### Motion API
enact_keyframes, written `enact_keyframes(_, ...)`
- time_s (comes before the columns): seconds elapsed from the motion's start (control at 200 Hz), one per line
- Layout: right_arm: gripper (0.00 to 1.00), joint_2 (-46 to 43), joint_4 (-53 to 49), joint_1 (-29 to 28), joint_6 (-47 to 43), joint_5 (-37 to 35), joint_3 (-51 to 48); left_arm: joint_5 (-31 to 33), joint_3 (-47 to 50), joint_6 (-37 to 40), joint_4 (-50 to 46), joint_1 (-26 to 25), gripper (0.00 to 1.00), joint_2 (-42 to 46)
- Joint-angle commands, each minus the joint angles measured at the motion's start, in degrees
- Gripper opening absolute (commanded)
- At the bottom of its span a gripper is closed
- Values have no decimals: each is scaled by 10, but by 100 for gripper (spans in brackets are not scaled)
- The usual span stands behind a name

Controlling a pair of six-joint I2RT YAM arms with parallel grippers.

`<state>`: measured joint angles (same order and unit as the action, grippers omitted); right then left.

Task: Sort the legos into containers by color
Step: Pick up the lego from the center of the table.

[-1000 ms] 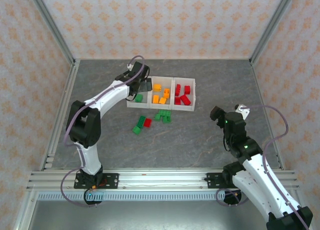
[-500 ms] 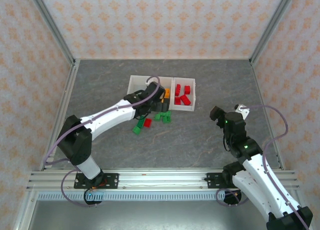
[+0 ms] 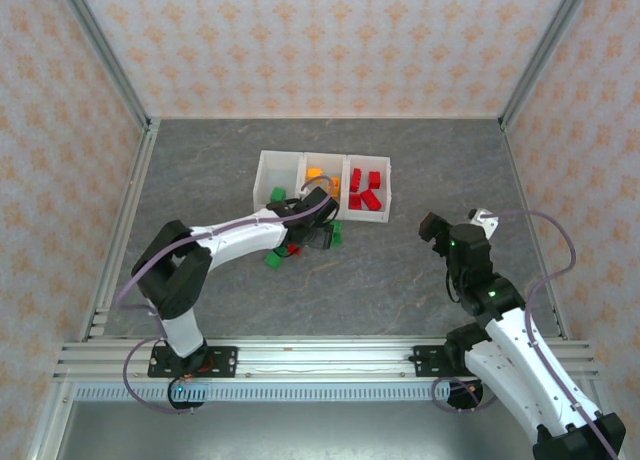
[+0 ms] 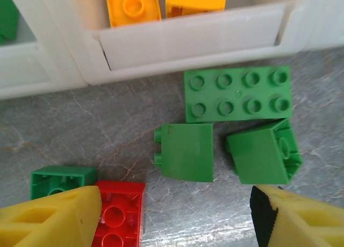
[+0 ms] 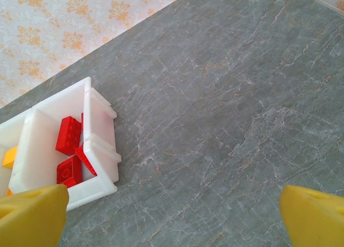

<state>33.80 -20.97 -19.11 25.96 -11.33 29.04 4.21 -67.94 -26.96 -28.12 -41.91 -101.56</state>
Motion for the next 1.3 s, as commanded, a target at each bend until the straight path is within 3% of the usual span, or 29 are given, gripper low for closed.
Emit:
enact_keyframes(0.0,100,-4,3,0,6,-5,7,-4,-35,12,-27,0,75,-23)
enact_keyframes(0.27,100,-5,9,-1,0,-12,2,11,-80,10,-48,11,65,-74)
enact_keyframes(0.576,100,-6,6,-1,3,-15,2,-10,-100,19,-55,29,61,-118)
enact_keyframes(0.731,100,-5,6,-1,5,-15,3,-23,-95,22,-54,36,53,-125)
enact_keyframes(1.296,100,-6,3,-1,12,-16,3,-38,-89,26,-60,44,46,-151)
